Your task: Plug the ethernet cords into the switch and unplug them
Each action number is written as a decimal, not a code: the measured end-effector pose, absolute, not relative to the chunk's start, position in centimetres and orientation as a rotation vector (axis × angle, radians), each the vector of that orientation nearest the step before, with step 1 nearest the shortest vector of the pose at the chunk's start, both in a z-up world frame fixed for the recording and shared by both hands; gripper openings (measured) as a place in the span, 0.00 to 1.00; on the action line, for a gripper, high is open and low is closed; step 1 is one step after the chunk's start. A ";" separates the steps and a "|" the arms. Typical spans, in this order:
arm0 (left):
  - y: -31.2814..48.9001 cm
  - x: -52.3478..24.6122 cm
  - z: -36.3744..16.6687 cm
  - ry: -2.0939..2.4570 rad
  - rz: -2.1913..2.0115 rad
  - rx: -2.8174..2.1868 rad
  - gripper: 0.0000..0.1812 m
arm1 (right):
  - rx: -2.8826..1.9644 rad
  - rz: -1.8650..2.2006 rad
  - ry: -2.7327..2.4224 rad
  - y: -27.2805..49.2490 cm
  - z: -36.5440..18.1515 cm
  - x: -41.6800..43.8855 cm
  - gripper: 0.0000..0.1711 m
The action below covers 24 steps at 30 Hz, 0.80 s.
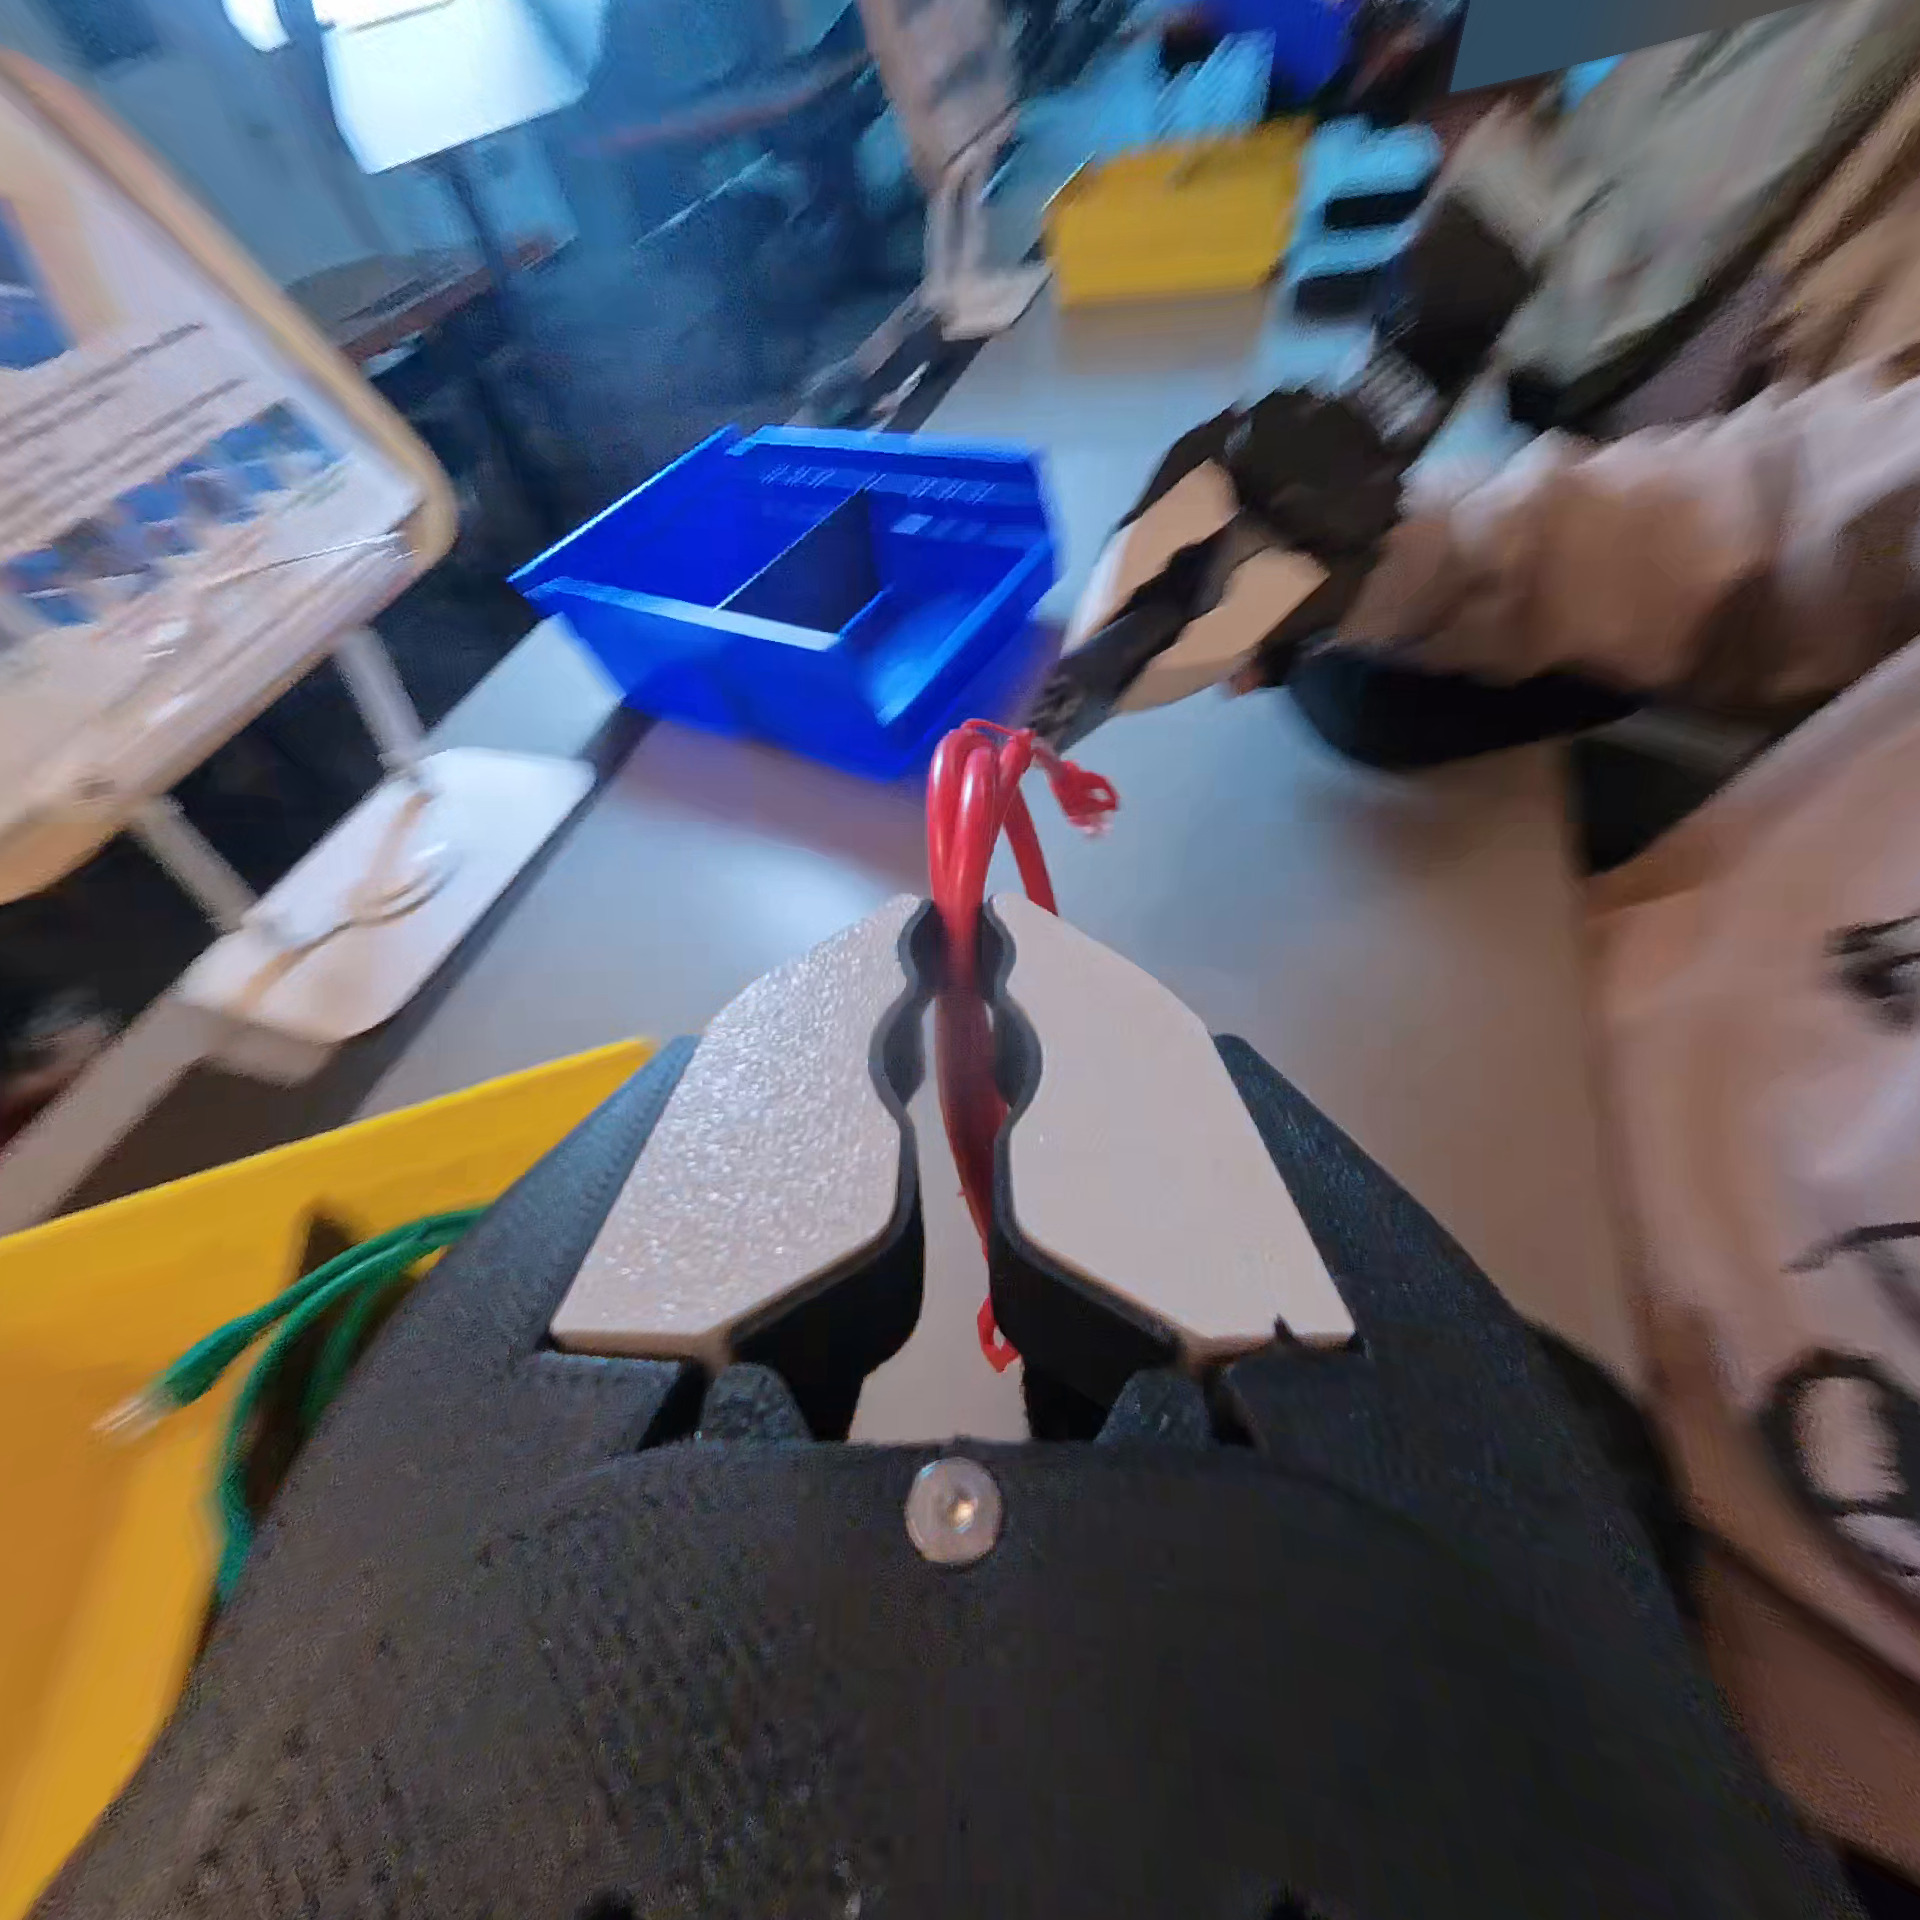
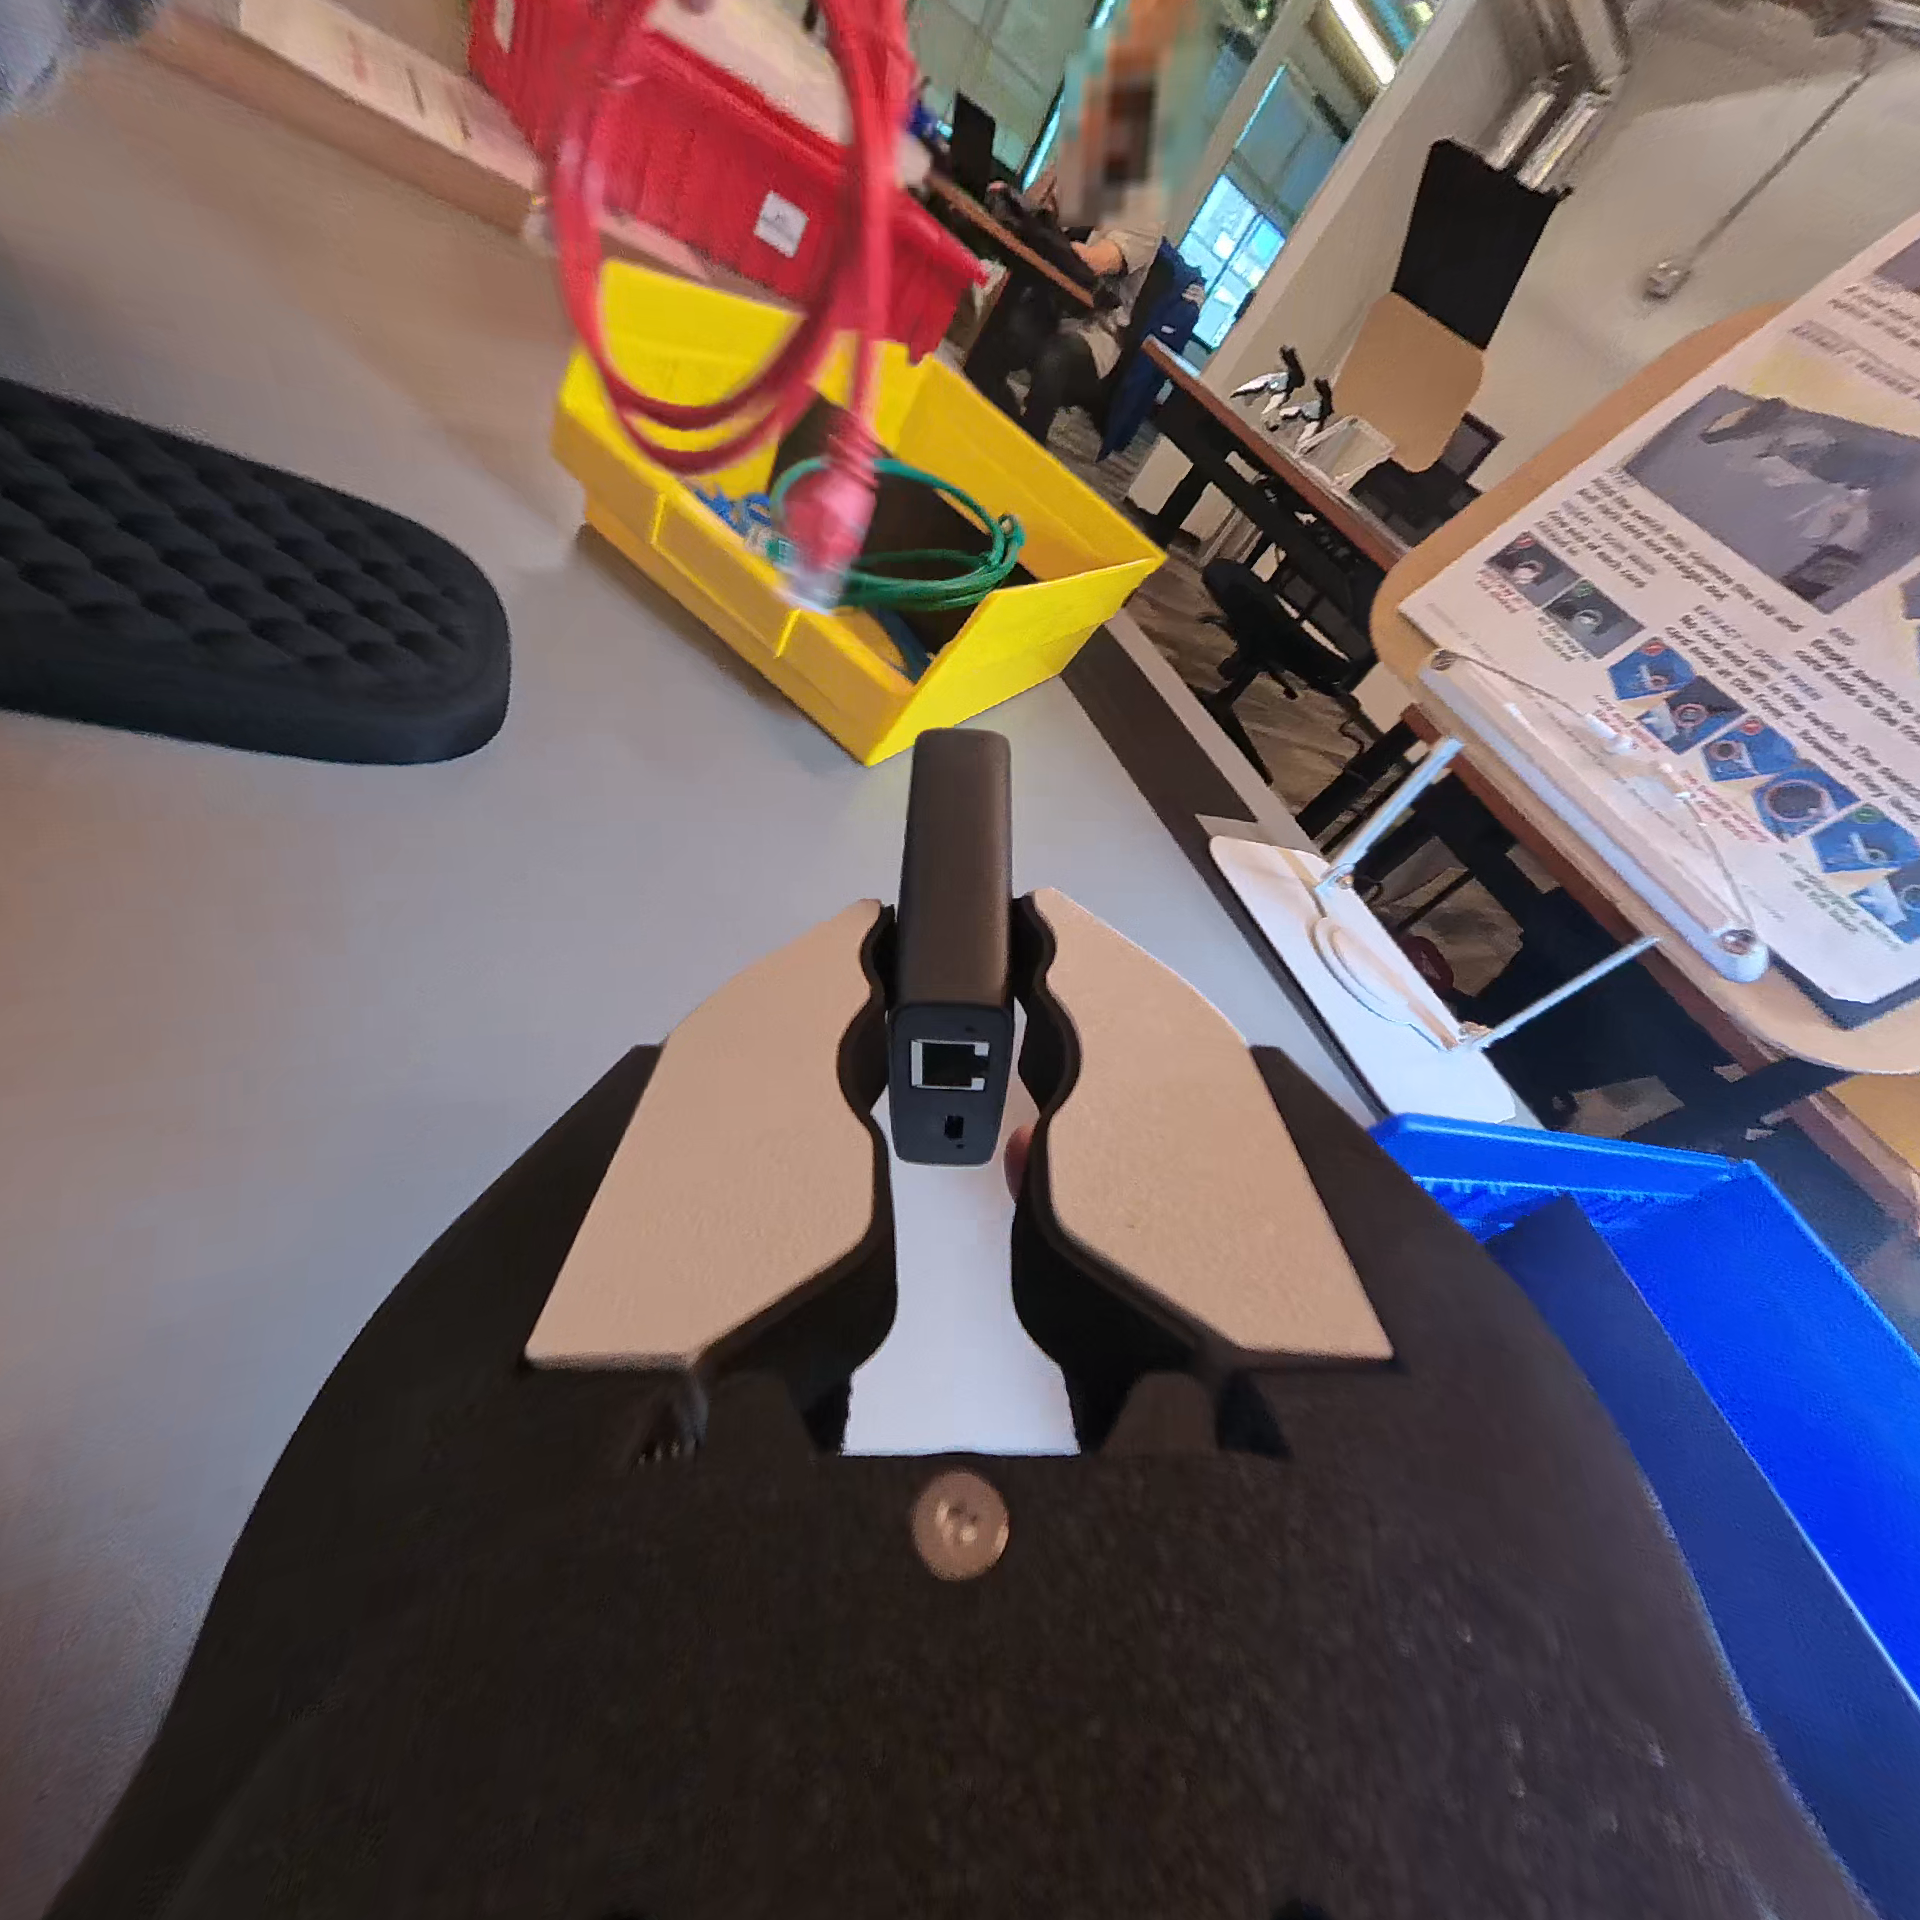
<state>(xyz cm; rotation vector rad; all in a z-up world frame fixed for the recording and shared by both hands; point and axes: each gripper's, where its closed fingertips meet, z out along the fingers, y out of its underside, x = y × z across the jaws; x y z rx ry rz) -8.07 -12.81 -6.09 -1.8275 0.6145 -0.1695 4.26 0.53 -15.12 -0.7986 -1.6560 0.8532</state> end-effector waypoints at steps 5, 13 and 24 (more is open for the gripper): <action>-10.7 -4.3 -11.7 0.572 -0.688 -1.931 0.04 | -0.844 0.914 -1.550 2.4 -13.0 5.2 0.12; -4.4 -7.4 -23.0 0.450 -0.436 -2.344 0.11 | -0.869 0.906 -1.525 3.5 -13.1 5.6 0.12; -3.1 -1.1 -21.2 1.175 -0.099 -2.112 0.21 | -0.828 0.929 -1.514 3.8 -12.4 6.1 0.12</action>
